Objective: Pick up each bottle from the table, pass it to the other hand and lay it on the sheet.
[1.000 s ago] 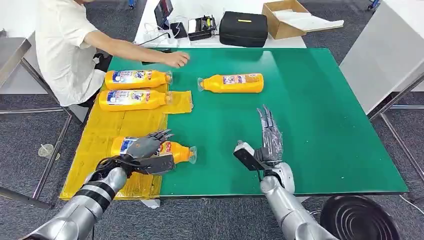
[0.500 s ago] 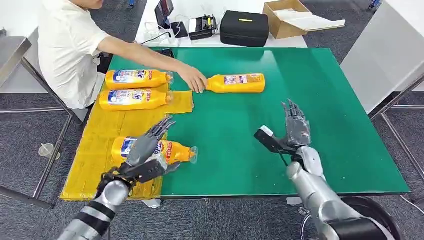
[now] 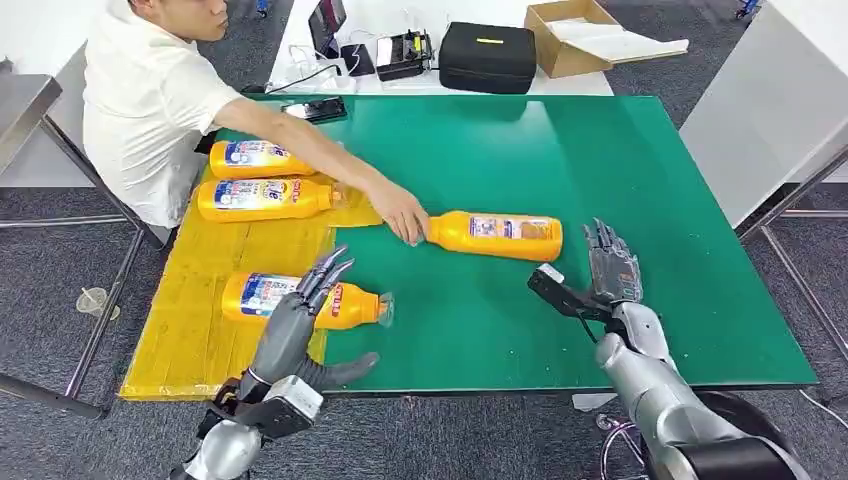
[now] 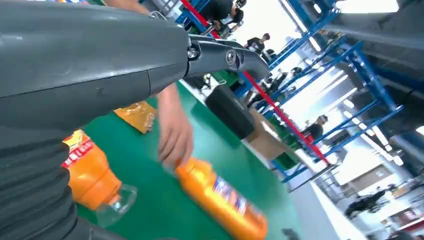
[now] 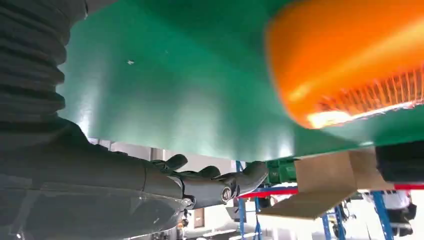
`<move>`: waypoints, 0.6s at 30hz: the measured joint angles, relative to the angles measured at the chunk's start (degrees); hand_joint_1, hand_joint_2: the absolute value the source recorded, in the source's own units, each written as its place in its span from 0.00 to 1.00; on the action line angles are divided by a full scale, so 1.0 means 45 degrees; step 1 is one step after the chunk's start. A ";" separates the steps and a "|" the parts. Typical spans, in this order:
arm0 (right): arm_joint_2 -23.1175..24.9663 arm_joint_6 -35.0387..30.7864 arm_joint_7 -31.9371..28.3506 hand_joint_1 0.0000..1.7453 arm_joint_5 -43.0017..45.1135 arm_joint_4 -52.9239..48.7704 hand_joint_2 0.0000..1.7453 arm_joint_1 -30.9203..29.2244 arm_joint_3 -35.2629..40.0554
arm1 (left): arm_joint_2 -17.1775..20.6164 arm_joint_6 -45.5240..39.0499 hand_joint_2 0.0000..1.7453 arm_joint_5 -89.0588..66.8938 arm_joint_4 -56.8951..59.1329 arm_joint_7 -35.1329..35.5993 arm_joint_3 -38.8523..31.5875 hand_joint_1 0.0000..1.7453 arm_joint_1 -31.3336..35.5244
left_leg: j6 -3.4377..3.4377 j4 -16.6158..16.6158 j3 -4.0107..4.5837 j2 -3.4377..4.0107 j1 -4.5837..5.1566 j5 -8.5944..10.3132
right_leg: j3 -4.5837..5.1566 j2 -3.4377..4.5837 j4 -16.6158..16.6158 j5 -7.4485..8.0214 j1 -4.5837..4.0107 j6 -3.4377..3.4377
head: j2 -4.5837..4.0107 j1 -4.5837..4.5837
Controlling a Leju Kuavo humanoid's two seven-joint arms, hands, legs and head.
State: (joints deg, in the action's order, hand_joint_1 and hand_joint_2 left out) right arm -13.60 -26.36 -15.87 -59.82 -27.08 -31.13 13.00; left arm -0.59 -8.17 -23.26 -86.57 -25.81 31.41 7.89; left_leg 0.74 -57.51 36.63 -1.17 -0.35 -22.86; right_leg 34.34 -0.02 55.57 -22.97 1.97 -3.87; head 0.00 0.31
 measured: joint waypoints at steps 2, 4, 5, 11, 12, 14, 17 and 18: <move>-0.0005 0.0107 0.0078 0.00 -0.0219 0.0073 1.00 -0.0017 0.0000 | 0.0005 0.0019 1.00 0.0117 -0.0225 0.0000 0.0005 0.00 -0.0065 | 0.0000 0.0000 -0.0001 0.0000 0.0000 0.0000 | -0.0003 0.0000 0.0000 0.0000 -0.0001 0.0000 | 0.0000 0.0000; 0.0010 0.0204 0.0083 0.00 -0.0428 0.0156 1.00 -0.0050 0.0000 | 0.0005 0.0102 1.00 0.0248 -0.0355 -0.0044 0.0019 0.00 -0.0094 | 0.0000 0.0000 0.0000 0.0000 0.0001 0.0000 | -0.0003 0.0000 0.0000 0.0000 0.0000 0.0000 | 0.0000 0.0000; 0.0024 0.0204 0.0078 0.00 -0.0492 0.0185 1.00 -0.0072 0.0005 | -0.0005 0.0136 1.00 0.0277 -0.0384 -0.0063 0.0019 0.00 -0.0109 | 0.0000 0.0000 0.0000 0.0000 0.0000 0.0000 | -0.0004 0.0000 0.0001 0.0000 -0.0001 0.0000 | 0.0000 0.0000; 0.0413 0.0311 -0.0146 0.00 -0.0837 0.0326 1.00 -0.0274 0.0058 | -0.0073 0.0277 1.00 0.0535 -0.0404 -0.0170 0.0155 0.00 -0.0105 | -0.0001 0.0001 -0.0002 0.0006 -0.0001 0.0001 | -0.0002 0.0003 0.0002 0.0000 -0.0006 0.0000 | 0.0000 0.0000; 0.0491 0.0355 -0.0150 0.00 -0.0870 0.0345 1.00 -0.0301 0.0068 | -0.0088 0.0292 1.00 0.0545 -0.0404 -0.0175 0.0180 0.00 -0.0104 | -0.0002 0.0001 -0.0003 0.0004 -0.0001 0.0001 | -0.0002 0.0002 0.0002 0.0000 -0.0006 0.0000 | 0.0000 0.0000; 0.0593 0.0393 -0.0175 0.00 -0.0890 0.0375 1.00 -0.0345 0.0112 | -0.0097 0.0296 1.00 0.0569 -0.0404 -0.0194 0.0214 0.00 -0.0103 | -0.0002 0.0001 -0.0002 -0.0001 -0.0015 0.0002 | -0.0003 -0.0001 0.0002 0.0000 -0.0006 0.0000 | 0.0000 0.0000; 0.0797 0.0471 -0.0316 0.00 -0.0890 0.0433 1.00 -0.0430 0.0180 | -0.0131 0.0335 1.00 0.0681 -0.0399 -0.0214 0.0238 0.00 -0.0092 | -0.0002 0.0001 -0.0001 0.0003 -0.0018 0.0002 | -0.0003 0.0002 0.0003 0.0000 -0.0006 0.0000 | 0.0000 0.0000; 0.0904 0.0505 -0.0364 0.00 -0.0919 0.0452 1.00 -0.0459 0.0219 | -0.0156 0.0384 1.00 0.0705 -0.0384 -0.0223 0.0248 0.00 -0.0086 | -0.0002 0.0001 -0.0002 0.0005 -0.0018 0.0002 | -0.0003 0.0004 0.0002 0.0000 -0.0006 0.0000 | 0.0000 0.0000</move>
State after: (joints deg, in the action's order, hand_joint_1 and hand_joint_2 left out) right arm -9.53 -24.09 -17.51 -63.95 -25.05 -33.19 13.99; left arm -1.29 -6.45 -20.09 -88.30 -26.82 32.52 7.51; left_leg 0.73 -57.51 36.62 -1.14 -0.43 -22.85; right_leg 34.32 0.00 55.58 -22.97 1.94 -3.87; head 0.00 0.31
